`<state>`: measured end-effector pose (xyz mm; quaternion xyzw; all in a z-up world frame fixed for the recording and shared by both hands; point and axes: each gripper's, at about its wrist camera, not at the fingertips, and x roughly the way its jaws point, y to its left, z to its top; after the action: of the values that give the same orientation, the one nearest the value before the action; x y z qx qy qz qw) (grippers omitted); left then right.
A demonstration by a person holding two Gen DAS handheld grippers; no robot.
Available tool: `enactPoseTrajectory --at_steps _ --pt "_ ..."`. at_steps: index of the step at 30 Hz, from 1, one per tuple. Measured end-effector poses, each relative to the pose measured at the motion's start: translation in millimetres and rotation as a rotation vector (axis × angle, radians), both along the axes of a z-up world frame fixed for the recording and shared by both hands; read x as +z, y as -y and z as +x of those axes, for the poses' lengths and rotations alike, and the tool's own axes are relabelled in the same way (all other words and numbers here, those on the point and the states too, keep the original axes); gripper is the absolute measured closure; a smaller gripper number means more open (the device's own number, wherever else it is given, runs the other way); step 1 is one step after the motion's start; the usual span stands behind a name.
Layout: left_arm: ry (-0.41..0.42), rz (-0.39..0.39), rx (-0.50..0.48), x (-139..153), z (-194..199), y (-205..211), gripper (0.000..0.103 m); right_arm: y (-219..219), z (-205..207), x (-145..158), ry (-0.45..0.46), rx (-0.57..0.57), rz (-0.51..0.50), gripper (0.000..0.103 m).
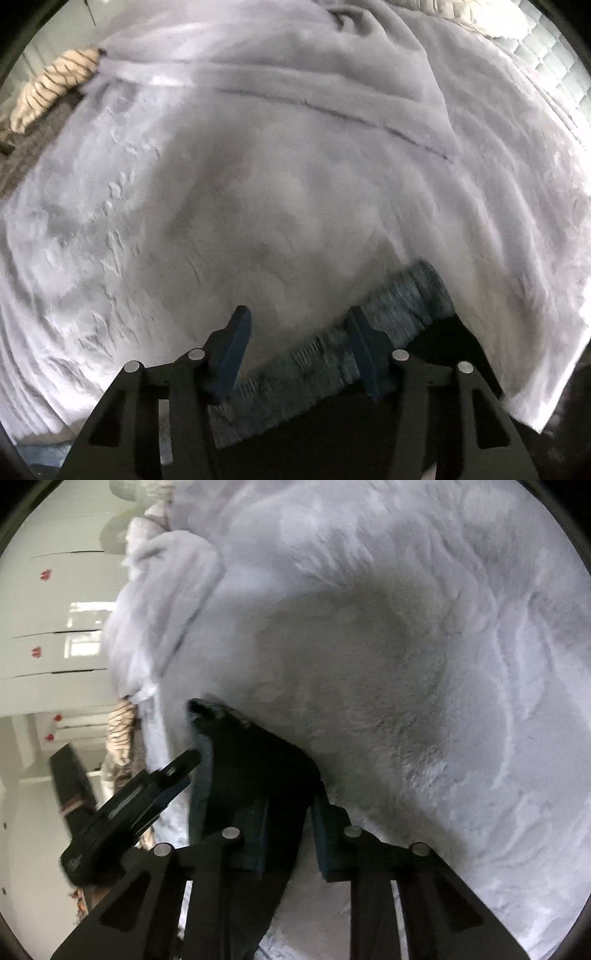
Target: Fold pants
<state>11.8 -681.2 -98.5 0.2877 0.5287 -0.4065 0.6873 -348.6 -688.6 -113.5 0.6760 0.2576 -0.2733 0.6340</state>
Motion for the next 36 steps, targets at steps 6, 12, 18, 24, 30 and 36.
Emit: enactPoseTrajectory --at_steps 6,12,18,24,30,36 --pt "0.122 0.103 -0.030 -30.8 -11.4 14.4 0.047 -1.0 1.2 -12.9 -0.053 0.017 0.002 0.081" --pt "0.132 -0.016 -0.004 20.5 -13.7 -6.6 0.042 -2.7 -8.8 12.1 -0.068 0.087 -0.080 0.071" --pt "0.106 -0.009 -0.132 6.3 -45.6 16.3 0.032 -5.4 -9.7 13.8 -0.042 0.088 -0.068 0.071" --pt "0.026 0.054 -0.014 -6.6 -25.9 -3.0 0.031 -5.1 -8.7 -6.1 -0.037 0.062 0.026 0.055" --pt "0.057 0.058 0.015 30.3 -16.9 -54.8 0.031 -14.7 -18.8 6.6 -0.061 0.112 -0.002 0.050" --pt "0.011 0.151 0.106 23.5 -11.8 -127.5 0.031 -39.7 -3.4 17.7 -0.018 0.207 0.005 0.043"
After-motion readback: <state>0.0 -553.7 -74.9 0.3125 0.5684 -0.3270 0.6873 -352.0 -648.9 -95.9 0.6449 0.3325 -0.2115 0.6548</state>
